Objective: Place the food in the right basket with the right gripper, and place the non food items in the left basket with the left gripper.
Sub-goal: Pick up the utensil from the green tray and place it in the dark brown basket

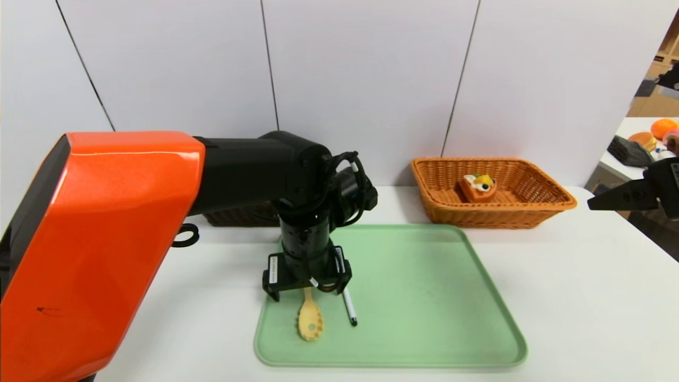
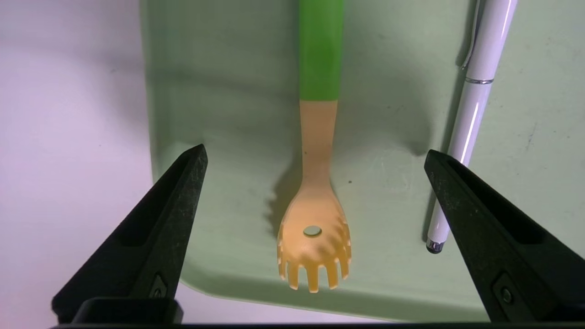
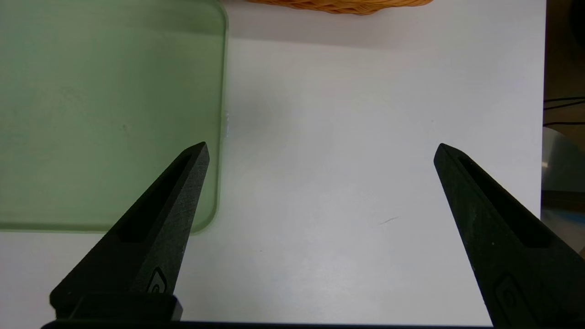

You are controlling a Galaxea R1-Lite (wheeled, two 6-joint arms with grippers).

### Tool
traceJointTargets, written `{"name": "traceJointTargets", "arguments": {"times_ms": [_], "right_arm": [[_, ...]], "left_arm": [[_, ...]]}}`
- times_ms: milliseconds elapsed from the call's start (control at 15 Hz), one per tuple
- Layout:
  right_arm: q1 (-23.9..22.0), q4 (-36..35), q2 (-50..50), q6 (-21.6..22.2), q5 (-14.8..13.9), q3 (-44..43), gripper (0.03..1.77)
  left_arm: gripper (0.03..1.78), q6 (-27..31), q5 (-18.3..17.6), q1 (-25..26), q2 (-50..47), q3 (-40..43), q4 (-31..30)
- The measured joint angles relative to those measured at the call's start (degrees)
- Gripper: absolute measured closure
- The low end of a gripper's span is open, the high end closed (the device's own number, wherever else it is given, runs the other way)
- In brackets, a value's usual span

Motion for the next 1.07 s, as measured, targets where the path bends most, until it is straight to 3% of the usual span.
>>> {"name": "traceJointTargets", "arguments": {"times_ms": [1067], "right_arm": [[-0.5,-1.0,1.6,-0.7,0.0,-2.4,0.1]], "left_arm": [[0.12,0.0,0.0,0.8,0.5,0.5,0.0]]}}
